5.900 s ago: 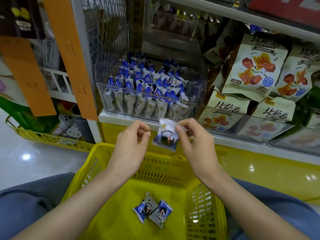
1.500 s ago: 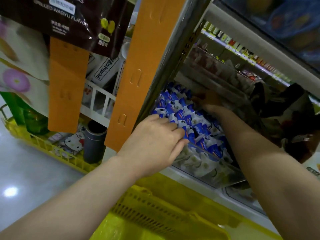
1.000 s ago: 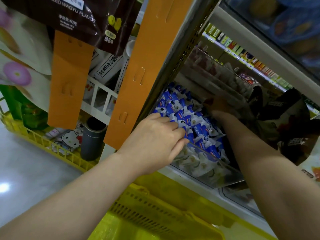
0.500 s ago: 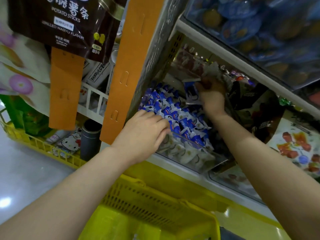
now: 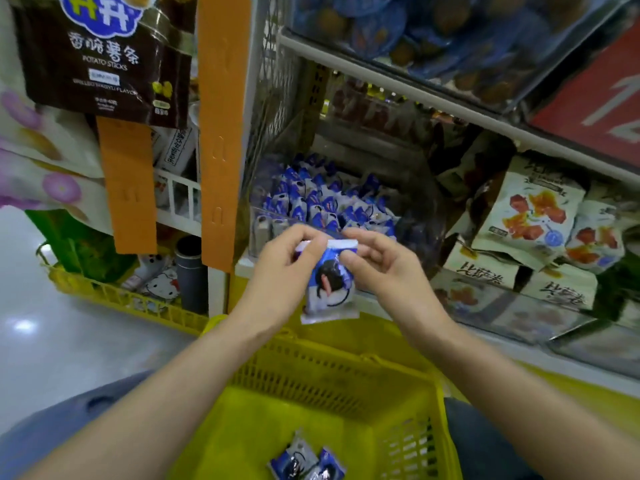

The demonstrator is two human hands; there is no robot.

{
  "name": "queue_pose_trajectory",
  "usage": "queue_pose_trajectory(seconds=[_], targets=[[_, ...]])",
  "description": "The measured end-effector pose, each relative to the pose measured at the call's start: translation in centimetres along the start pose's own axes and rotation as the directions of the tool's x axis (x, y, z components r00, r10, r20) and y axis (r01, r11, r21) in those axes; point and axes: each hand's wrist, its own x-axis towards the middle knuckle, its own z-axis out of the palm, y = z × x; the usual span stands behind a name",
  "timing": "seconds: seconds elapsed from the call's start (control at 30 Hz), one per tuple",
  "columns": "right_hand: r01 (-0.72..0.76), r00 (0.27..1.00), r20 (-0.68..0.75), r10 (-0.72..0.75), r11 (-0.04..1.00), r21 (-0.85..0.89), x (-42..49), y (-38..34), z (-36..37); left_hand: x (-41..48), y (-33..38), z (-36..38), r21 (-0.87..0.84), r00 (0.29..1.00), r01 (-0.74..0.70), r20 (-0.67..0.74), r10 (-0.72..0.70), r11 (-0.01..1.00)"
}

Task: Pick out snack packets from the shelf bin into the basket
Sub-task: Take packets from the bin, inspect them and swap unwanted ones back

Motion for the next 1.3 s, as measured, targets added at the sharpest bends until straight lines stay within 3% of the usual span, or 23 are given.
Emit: queue_pose_trajectory(seconds=[0.07, 0.23, 0.33, 0.4, 0.47, 0.57, 0.67, 0.77, 0.87, 0.93, 1.03, 1.07, 1.17, 1.3], targets=[[-0.095, 0.995, 0.029, 0.094, 0.994, 0.05, -1.2, 1.2, 0.4, -0.8, -0.9, 0.5, 0.123, 0.999, 0.036, -0.013, -0.035, 0.992], [-0.152, 0.988, -0.005, 0.154, 0.981, 0.12, -2.9, 4.1, 1.2, -2.5, -2.8, 1.0, 0.302, 0.993, 0.114, -0.006, -0.118, 0.946], [-0.061, 0.996, -0.063, 0.058, 0.998, -0.034, -3.4, 5.7, 1.4, -3.1, -3.7, 1.3, 0.183, 0.951, 0.308, -0.077, -0.298, 0.934], [-0.01, 0.994, -0.111, -0.004, 0.992, -0.126, -3.9, 6.7, 1.5, -3.6, -4.0, 1.5, 0.031, 0.876, 0.481, -0.039, -0.48, 0.876], [-0.001, 0.988, -0.154, -0.021, 0.99, -0.139, -4.5, 7.6, 1.7, -4.4, -4.1, 1.6, -0.033, 0.813, 0.582, 0.056, -0.58, 0.813], [-0.079, 0.971, -0.233, 0.063, 0.995, -0.063, -4.6, 8.4, 2.0, -5.3, -4.6, 1.4, -0.03, 0.777, 0.626, 0.113, -0.62, 0.779], [-0.216, 0.927, -0.269, 0.26, 0.959, 0.182, -4.0, 8.5, 1.6, -6.3, -4.8, 1.1, 0.005, 0.799, 0.589, 0.143, -0.584, 0.808], [-0.371, 0.89, -0.134, 0.435, 0.865, 0.338, -4.3, 8.8, 1.5, -6.6, -5.4, 0.3, -0.004, 0.841, 0.541, 0.026, -0.541, 0.841], [-0.522, 0.846, 0.065, 0.53, 0.796, 0.307, -5.3, 9.4, 2.2, -6.4, -6.1, -1.1, 0.067, 0.868, 0.493, -0.106, -0.485, 0.867], [-0.565, 0.821, 0.199, 0.535, 0.811, 0.152, -5.9, 9.5, 2.8, -6.4, -6.7, -2.0, 0.157, 0.894, 0.445, -0.141, -0.426, 0.882], [-0.348, 0.88, 0.225, 0.417, 0.891, -0.291, -6.2, 10.0, 3.4, -6.9, -7.4, -2.9, 0.39, 0.943, 0.326, -0.071, -0.325, 0.861], [-0.251, 0.915, 0.214, 0.342, 0.898, -0.361, -6.2, 10.2, 3.6, -7.2, -7.6, -2.9, 0.451, 0.95, 0.289, -0.025, -0.312, 0.844], [-0.098, 0.965, 0.204, 0.167, 0.946, -0.308, -6.1, 9.9, 4.2, -7.9, -7.8, -2.7, 0.546, 0.953, 0.218, 0.061, -0.298, 0.809], [-0.046, 0.985, 0.151, 0.088, 0.964, -0.263, -5.8, 10.0, 4.4, -8.0, -7.5, -2.6, 0.526, 0.946, 0.209, 0.104, -0.306, 0.824]])
